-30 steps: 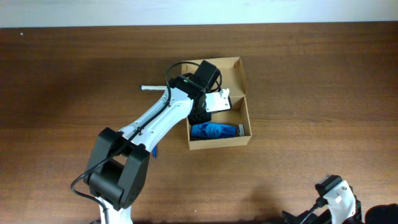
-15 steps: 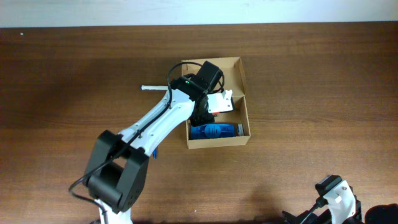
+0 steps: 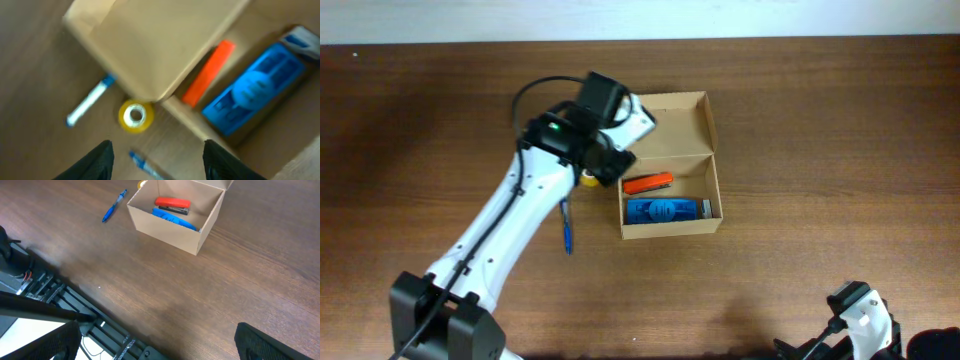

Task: Pack container
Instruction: 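Move the left gripper back and grasp the yellow tape roll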

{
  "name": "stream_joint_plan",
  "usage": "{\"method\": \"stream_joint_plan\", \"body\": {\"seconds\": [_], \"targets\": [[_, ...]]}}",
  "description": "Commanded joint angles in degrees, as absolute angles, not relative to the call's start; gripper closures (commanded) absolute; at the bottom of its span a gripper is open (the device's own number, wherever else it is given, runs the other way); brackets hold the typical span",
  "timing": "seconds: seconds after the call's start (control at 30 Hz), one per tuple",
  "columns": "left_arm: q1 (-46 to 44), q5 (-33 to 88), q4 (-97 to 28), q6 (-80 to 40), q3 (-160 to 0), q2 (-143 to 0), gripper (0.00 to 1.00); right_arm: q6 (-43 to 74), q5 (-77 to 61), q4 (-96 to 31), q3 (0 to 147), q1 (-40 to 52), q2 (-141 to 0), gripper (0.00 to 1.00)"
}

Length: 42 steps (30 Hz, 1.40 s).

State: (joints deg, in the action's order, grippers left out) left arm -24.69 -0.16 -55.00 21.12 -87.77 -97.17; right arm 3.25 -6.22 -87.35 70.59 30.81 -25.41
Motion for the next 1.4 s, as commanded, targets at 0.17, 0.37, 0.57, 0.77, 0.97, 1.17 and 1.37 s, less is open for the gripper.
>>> {"method": "stream_joint_plan", "body": {"seconds": [0.17,0.37,0.57,0.77,0.97,1.17,1.37], "targets": [[-16.9,0.5,-57.6,11.2,-87.4,-95.7,0.45,3.9,-5.7,-87.2,70.5,31.1,-25.8,0.01],[-13.0,5.2,-45.4,6.6,-77.9,-95.7,0.44,3.9,-5.7,-87.2,70.5,31.1,-25.8,0.01],[-12.2,5.2,-34.6,5.4,-68.7,-96.0,0.44,3.9,-5.7,-87.2,70.5,31.1,-25.8,0.01],[-12.2,5.2,-27.7,5.3,-64.9,-99.6,0.43,3.9,-5.7,-87.2,70.5,31.1,-25.8,0.01],[-12.2,5.2,-22.2,2.1,-65.0,-105.2,0.43,3.9,-5.7,-87.2,70.5,31.1,-25.8,0.01],[-14.2,7.3,-21.4,2.2,-64.9,-107.2,0.15,3.9,-5.7,-87.2,70.5,31.1,-25.8,0.01],[-15.0,7.3,-18.7,2.2,-64.9,-110.0,0.13,3.9,-5.7,-87.2,70.5,31.1,-25.8,0.01]]}}
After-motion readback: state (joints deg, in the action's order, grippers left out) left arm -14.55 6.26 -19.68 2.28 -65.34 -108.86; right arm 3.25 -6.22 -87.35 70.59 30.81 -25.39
